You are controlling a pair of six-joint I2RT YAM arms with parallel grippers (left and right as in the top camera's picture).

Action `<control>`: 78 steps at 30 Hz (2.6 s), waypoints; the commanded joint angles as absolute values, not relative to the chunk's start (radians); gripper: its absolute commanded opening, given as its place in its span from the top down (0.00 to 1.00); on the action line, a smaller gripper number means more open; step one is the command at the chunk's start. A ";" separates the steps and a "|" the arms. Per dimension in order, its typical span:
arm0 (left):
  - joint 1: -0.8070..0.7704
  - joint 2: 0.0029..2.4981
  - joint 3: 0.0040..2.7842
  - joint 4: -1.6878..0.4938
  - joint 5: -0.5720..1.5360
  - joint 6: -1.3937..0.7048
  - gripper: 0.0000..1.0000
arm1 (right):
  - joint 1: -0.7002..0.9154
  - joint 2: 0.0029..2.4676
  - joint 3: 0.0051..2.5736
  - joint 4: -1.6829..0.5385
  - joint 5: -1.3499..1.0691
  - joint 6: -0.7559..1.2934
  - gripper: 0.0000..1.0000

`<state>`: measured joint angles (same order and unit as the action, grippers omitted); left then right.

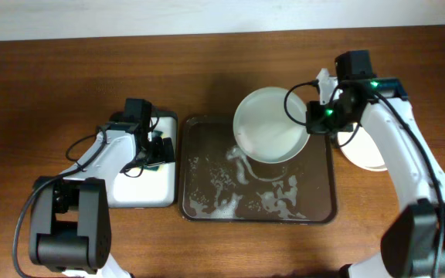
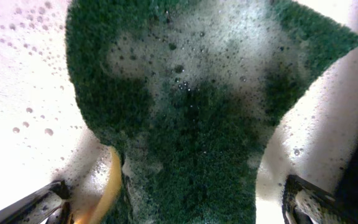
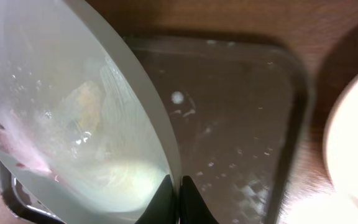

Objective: Clean dirty plates on tray and stack at the side
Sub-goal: 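Lift the cleaned plate with the right gripper and tilt it up, then carry the plate right and lower it onto the plate stack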

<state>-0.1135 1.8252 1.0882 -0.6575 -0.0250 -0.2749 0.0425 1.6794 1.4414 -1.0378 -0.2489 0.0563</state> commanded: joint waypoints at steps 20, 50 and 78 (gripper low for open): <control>-0.109 1.831 1.080 -0.648 -0.014 -0.264 0.00 | 0.440 1.528 1.451 -1.045 0.457 0.114 0.96; -0.109 1.831 1.080 -0.645 -0.014 -0.264 0.00 | 0.478 1.545 1.449 -1.039 0.713 0.198 0.96; -0.109 1.831 1.080 -0.644 -0.014 -0.264 0.00 | 0.476 1.546 1.449 -1.013 0.779 0.193 0.96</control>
